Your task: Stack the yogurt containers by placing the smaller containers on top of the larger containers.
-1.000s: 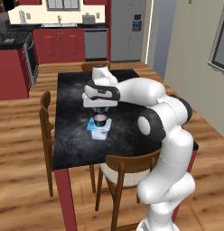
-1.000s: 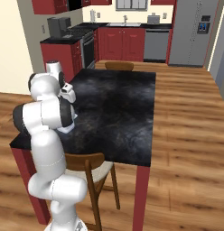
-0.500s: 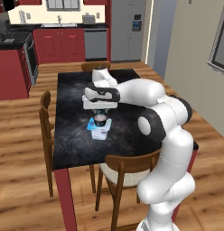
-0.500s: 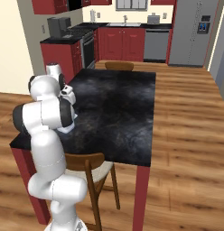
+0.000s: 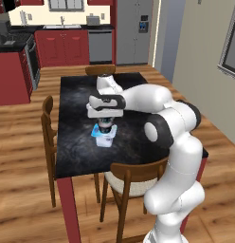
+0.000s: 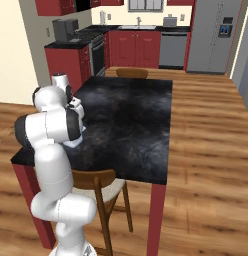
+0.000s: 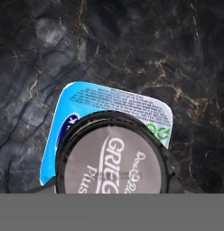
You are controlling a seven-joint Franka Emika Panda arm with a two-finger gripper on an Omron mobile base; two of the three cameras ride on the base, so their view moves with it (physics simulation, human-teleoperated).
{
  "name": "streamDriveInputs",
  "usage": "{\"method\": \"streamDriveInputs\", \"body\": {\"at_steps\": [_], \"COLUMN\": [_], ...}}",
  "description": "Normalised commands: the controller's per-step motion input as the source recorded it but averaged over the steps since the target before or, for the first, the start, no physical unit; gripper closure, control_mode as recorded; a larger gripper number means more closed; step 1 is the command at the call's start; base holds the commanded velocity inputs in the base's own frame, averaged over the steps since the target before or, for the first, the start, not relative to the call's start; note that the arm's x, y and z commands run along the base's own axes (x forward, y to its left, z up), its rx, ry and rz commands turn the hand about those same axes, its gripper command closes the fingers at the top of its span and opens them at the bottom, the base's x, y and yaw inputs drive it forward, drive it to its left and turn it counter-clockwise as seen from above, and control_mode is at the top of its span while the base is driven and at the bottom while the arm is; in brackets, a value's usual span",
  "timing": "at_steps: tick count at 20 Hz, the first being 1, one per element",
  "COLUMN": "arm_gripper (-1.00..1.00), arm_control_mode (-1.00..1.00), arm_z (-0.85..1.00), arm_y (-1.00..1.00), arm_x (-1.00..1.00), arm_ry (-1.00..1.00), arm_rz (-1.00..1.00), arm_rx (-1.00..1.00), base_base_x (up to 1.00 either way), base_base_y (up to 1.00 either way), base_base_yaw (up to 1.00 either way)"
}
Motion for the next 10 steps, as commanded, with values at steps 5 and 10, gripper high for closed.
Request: {"method": "streamDriveInputs", "body": {"at_steps": [5, 10], "arm_gripper": [1.00, 1.00], "arm_control_mode": [-1.00, -1.00], "arm_z": [-0.17, -0.16], "arm_y": [0.00, 0.00], "arm_x": [0.00, 0.00], "arm_ry": [0.00, 0.00], "arm_rz": [0.00, 0.00], "arm_rx": [0.00, 0.00], "base_base_x": [0.00, 0.00], "base_base_y": [0.00, 0.00], "base_base_yaw": [0.00, 0.00]}}
